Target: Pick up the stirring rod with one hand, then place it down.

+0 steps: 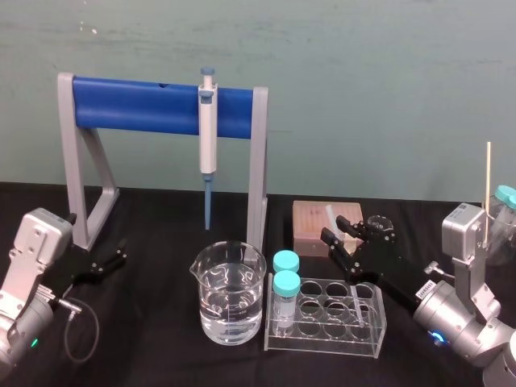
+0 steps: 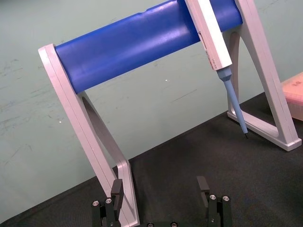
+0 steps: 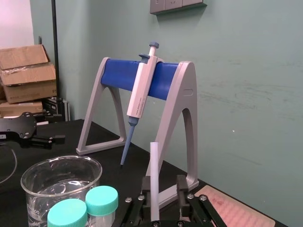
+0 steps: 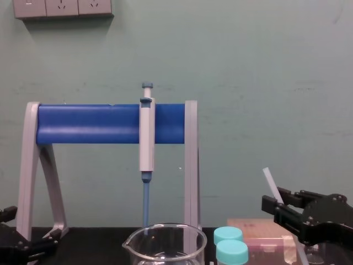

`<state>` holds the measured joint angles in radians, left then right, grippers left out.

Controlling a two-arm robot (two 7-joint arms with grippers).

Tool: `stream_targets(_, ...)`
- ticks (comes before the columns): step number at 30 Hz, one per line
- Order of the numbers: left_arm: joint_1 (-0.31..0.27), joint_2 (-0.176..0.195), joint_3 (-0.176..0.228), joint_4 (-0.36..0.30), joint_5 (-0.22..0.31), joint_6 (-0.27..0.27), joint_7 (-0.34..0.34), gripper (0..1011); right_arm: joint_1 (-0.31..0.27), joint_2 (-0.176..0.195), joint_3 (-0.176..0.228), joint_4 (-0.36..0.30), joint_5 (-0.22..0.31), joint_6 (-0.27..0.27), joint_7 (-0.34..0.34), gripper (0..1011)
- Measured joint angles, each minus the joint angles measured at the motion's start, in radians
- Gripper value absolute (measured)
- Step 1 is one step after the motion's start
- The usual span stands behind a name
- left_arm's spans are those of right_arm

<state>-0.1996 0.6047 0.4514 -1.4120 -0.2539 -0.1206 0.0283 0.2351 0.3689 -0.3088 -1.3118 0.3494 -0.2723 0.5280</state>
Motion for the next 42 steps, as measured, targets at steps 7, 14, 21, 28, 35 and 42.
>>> stream_targets(7,0.000,0.000,0.000,0.000,0.000,0.000,0.000,1000,0.000,0.000,0.000,0.000,0.001,-0.001,0.001,543)
stream_targets(14,0.000,0.000,0.000,0.000,0.000,0.000,0.000,1000,0.000,0.000,0.000,0.000,0.001,-0.001,0.001,741)
stream_targets(21,0.000,0.000,0.000,0.000,0.000,0.000,0.000,1000,0.000,0.000,0.000,0.000,0.001,-0.002,0.002,965)
stream_targets(28,0.000,0.000,0.000,0.000,0.000,0.000,0.000,1001,0.000,0.000,0.000,0.000,0.001,-0.002,0.002,1000)
stream_targets(35,0.000,0.000,0.000,0.000,0.000,0.000,0.000,1000,-0.012,-0.004,0.019,-0.035,-0.021,-0.042,-0.036,1002)
stream_targets(42,0.000,0.000,0.000,0.000,0.000,0.000,0.000,1000,-0.044,-0.026,0.062,-0.083,-0.072,-0.112,-0.118,1000)
